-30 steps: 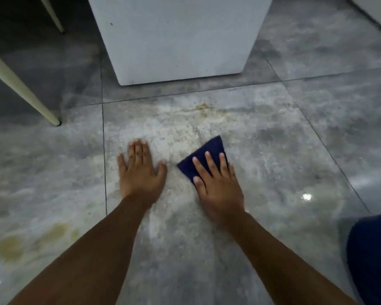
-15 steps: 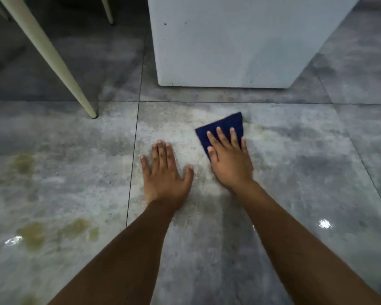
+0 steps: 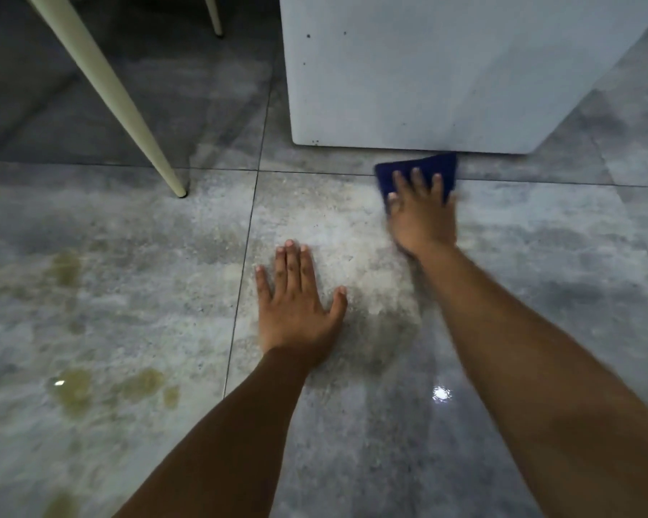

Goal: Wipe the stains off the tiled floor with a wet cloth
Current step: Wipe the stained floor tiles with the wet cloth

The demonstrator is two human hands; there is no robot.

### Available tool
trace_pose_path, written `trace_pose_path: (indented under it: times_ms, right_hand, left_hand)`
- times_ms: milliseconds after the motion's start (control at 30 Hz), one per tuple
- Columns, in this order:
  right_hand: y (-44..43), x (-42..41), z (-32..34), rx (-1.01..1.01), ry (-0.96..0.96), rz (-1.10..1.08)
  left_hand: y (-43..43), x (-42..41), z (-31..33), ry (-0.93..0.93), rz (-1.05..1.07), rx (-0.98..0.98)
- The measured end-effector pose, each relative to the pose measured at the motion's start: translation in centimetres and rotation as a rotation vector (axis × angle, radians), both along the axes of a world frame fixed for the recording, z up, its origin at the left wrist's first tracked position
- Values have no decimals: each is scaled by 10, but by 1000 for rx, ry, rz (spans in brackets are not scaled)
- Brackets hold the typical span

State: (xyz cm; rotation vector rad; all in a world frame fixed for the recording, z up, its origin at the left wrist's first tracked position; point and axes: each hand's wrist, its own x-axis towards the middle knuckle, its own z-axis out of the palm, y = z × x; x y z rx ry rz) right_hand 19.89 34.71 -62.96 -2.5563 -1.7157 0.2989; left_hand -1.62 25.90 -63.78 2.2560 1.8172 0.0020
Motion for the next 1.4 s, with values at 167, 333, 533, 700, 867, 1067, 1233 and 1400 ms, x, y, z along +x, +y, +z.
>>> trace_pose_path:
  times_ms: [167, 333, 533, 700, 867, 1067, 1233, 1400]
  right_hand:
    - [-35, 46, -1, 26, 10, -439]
    - [-60, -25, -7, 46, -2, -379]
    - [-53, 44, -1, 14, 33, -348]
    - [-131, 14, -2, 64, 32, -697]
    - [-137, -53, -4, 23, 23, -411]
    - [-208, -12, 1, 37, 35, -647]
    - [-288, -83, 3, 41, 60, -679]
    - [-305, -46, 1, -55, 16, -414]
  left_hand:
    - [1, -1, 0, -16, -10, -6]
    - [0, -1, 0, 2, -16, -10]
    - [0, -2, -1, 3, -22, -14]
    - [0, -2, -3, -16, -27, 9]
    - [0, -1, -1, 9, -34, 5]
    - [-28, -12, 12, -36, -167, -4]
    - [-129, -15, 12, -76, -329, -118]
    - [-145, -19, 1, -1, -333, -47]
